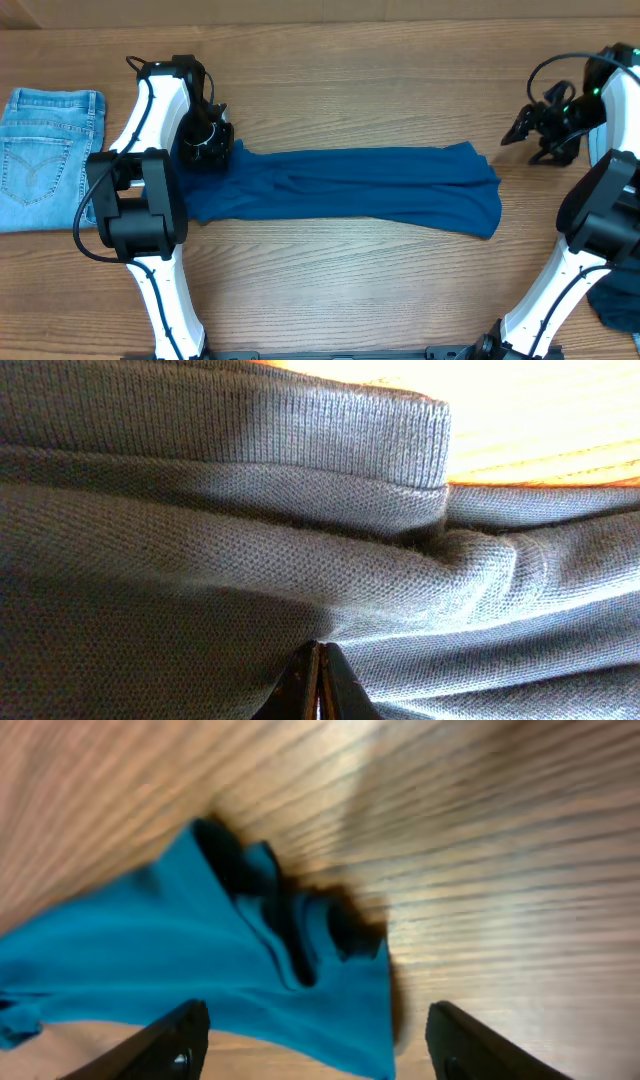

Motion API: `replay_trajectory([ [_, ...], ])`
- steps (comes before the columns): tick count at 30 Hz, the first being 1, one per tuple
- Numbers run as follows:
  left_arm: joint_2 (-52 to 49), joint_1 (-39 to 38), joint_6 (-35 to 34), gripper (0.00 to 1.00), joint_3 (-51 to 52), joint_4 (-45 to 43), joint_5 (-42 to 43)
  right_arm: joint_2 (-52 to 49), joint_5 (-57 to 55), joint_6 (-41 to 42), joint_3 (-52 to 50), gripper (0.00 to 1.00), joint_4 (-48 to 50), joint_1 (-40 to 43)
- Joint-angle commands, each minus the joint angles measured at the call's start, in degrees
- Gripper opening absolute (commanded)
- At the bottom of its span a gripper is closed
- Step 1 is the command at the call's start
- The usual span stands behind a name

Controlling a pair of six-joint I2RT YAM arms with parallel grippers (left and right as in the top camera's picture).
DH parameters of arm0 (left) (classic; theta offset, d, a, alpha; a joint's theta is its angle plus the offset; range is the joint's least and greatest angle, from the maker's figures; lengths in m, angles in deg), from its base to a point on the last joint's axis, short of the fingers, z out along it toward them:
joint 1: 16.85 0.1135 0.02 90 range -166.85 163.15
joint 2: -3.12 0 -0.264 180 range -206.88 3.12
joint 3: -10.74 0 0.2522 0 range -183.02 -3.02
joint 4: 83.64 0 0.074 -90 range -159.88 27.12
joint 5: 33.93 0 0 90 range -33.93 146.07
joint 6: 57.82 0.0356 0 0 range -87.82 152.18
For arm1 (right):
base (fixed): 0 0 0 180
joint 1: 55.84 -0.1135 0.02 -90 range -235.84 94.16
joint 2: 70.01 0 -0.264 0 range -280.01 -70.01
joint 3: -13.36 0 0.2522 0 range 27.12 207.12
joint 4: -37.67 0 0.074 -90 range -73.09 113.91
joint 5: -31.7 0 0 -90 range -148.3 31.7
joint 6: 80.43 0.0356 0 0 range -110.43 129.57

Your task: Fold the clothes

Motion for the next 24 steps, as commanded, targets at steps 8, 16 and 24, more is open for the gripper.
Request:
replay_trajectory([
  [8,-0.76,0.15,0.48,0.05,-1.20,-0.04,-0.28,1.09,1.73,-0.52,-20.24,0.79,10.73,-1.36],
  [16,-0.76,0.15,0.48,0.05,-1.20,-0.04,-0.28,1.09,5.95,-0.50,-22.64,0.84,13.79,-4.79],
  [24,-0.76,0.15,0.48,0.05,-1.20,0.22,-0.31,1.09,6.67,-0.26,-22.73,0.84,19.58,-5.25],
])
